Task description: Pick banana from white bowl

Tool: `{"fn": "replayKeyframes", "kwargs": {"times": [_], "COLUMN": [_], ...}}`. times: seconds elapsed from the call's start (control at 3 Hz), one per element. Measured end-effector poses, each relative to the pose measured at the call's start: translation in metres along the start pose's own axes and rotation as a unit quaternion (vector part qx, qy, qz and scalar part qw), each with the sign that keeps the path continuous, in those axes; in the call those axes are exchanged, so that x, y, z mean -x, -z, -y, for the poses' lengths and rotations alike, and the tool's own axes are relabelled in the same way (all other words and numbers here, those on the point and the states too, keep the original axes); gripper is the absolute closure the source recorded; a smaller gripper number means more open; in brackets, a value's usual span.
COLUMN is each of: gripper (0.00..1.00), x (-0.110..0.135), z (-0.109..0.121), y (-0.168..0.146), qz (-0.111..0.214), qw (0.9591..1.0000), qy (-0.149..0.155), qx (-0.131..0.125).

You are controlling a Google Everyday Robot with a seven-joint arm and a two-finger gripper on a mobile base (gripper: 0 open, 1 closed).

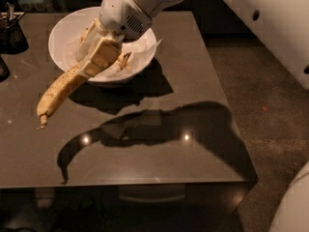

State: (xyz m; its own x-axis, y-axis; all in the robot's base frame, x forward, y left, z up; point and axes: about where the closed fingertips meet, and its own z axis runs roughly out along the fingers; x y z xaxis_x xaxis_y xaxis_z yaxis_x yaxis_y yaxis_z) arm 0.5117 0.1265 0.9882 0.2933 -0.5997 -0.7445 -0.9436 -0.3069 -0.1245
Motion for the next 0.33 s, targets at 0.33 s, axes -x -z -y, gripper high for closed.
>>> {"fn": "replayKeyframes", "kwargs": {"times": [0.33], "gripper": [1.0], "x": [0.0001], "z": [-0.0005], "y": [-0.0005], "qz": [0.0], "qw": [1.0], "qy": [0.0], "qx": [0.001]}}
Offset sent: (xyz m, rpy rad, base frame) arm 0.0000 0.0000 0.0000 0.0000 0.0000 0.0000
